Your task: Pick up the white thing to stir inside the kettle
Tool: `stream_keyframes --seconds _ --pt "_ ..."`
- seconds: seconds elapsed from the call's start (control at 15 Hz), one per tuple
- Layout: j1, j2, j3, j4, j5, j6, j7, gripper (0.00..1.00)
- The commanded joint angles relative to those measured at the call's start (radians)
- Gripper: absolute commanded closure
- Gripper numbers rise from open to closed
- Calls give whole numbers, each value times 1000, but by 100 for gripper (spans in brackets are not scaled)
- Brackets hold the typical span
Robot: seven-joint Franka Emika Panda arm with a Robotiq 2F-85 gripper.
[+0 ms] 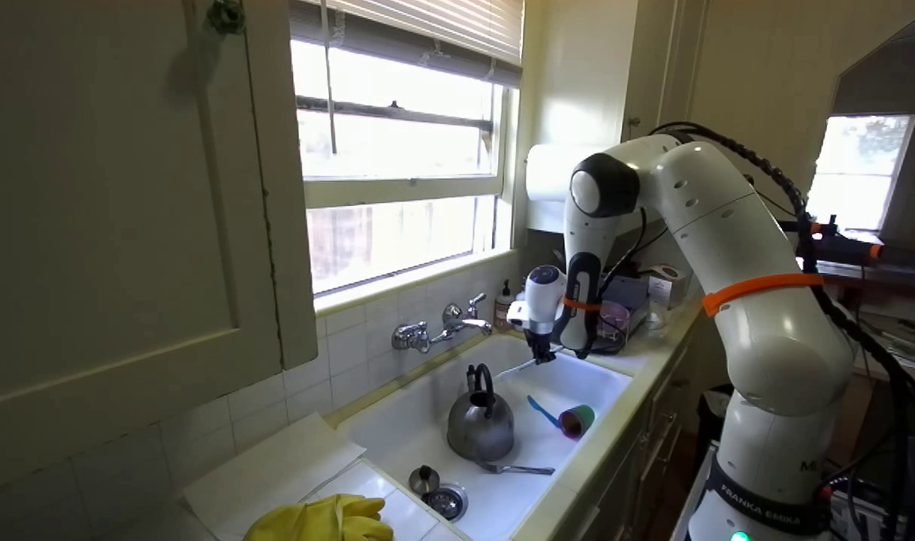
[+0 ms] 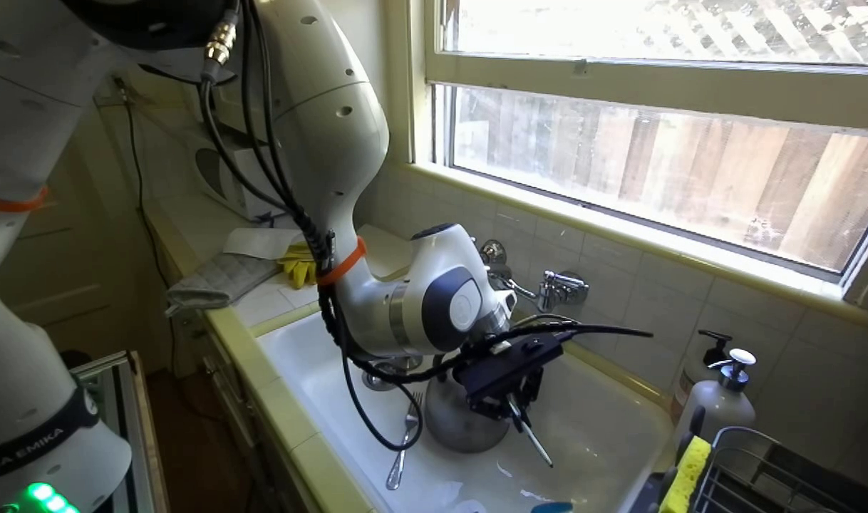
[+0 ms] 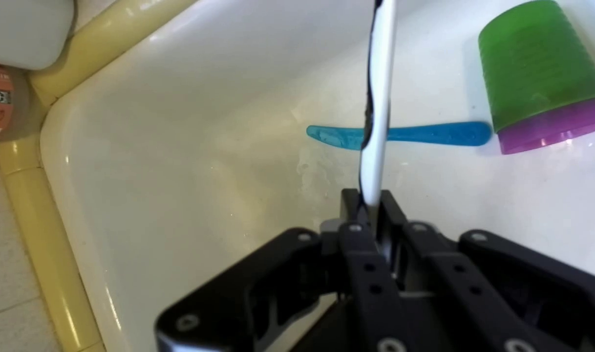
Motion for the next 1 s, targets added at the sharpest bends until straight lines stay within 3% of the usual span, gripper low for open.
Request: stream_keyframes --seconds 0.0,0.53,0.8,0.93 --pt "12 4 -14 -8 -23 26 -12 97" --pt "51 17 -62 -12 -98 117 -64 97" --pt "121 34 -123 -13 -122 169 -63 97" --pt "202 51 -187 -12 -113 159 -44 97"
